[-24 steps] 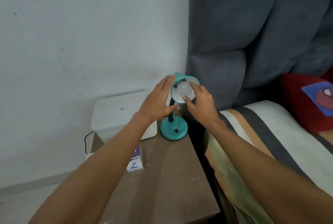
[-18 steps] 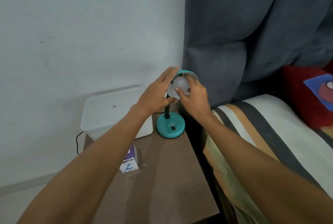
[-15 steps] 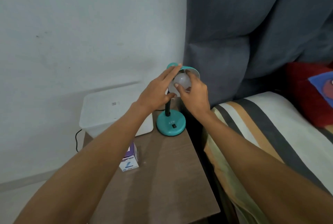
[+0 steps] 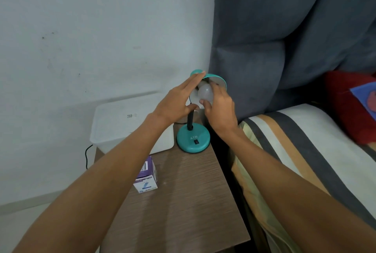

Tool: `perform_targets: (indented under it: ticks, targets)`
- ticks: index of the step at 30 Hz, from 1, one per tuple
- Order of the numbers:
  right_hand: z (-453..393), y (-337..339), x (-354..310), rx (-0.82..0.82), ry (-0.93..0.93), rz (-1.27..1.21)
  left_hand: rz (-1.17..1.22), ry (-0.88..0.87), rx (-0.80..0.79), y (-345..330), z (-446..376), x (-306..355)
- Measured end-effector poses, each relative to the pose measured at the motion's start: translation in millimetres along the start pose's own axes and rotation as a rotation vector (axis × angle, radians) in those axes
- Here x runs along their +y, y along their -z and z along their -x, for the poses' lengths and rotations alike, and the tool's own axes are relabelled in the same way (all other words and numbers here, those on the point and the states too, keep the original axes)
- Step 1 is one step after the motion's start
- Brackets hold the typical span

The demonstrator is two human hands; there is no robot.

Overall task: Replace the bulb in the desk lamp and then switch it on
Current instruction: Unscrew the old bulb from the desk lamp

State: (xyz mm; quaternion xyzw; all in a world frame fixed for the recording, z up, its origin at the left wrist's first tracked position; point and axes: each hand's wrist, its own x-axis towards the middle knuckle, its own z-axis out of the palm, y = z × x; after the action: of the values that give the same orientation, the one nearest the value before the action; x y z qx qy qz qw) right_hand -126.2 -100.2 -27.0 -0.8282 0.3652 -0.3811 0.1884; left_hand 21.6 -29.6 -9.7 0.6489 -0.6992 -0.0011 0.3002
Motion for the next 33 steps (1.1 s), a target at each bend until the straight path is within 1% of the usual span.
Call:
perform_targets:
  ticks: [2,3,5,7,9,12,14,15,17,19,22,23,25,27,28,29,31,33]
  targets:
    - [0.5,0.2,-0.4,-0.017,0.088,0.080,0.008,0.009,0.007,1.2,1.7,-0.1]
    - [0.8,0.1,0.0,-0.015,0.100,0.079,0.012,0.012,0.009,1.8,2.3,-0.6]
    - [2.2,-1.1,0.2,0.002,0.067,0.018,0.010,0.013,0.010,1.8,2.4,-2.1]
    - [1.8,-1.8,-1.6,0.015,-0.026,-0.061,0.007,0.010,0.006,0.5,2.0,-2.5]
    - [-1.0,-2.0,-4.3,0.002,-0.069,-0.044,0.005,0.016,0.008,-1.9,2.2,-0.5]
    - [-1.5,-2.4,-4.6,-0.006,0.060,0.111,-0.006,0.025,0.015,-3.3,2.2,1.2]
    - [0.0,-3.2,-3.8,0.006,0.080,0.091,-0.010,0.023,0.012,-2.8,0.9,0.4]
    - [1.5,-3.9,-3.6,0.026,0.058,0.048,-0.014,0.018,0.006,-2.4,0.1,0.0]
    - [1.8,-4.7,-5.0,0.064,-0.050,-0.041,-0.020,0.011,-0.005,-2.2,-0.9,-0.1]
    - [-0.8,-5.2,-6.7,0.050,-0.103,-0.028,-0.015,0.025,-0.007,-2.5,-0.3,0.9]
    - [-0.7,-5.1,-5.1,0.016,0.053,0.109,0.003,0.042,0.010,-1.5,0.8,1.9]
    - [0.1,-5.3,-4.2,0.015,0.085,0.118,0.003,0.045,0.013,-1.1,0.8,1.7]
    - [2.6,-5.6,-3.8,0.036,0.068,0.058,-0.001,0.041,0.007,-0.6,0.3,2.0]
    - [2.7,-5.7,-4.4,0.048,-0.027,-0.016,-0.003,0.037,-0.002,-2.2,0.1,3.3]
    - [1.6,-5.4,-4.6,0.037,-0.057,-0.015,-0.004,0.038,-0.002,-3.0,0.4,4.4]
    - [0.4,-5.0,-4.3,0.030,-0.053,0.013,-0.004,0.041,0.001,-3.7,0.8,4.9]
    - [0.5,-3.8,-2.6,0.011,0.048,0.116,-0.001,0.043,0.012,-3.7,1.6,5.1]
    - [1.9,-4.2,-0.6,0.007,0.116,0.136,-0.004,0.043,0.016,-2.7,2.0,5.0]
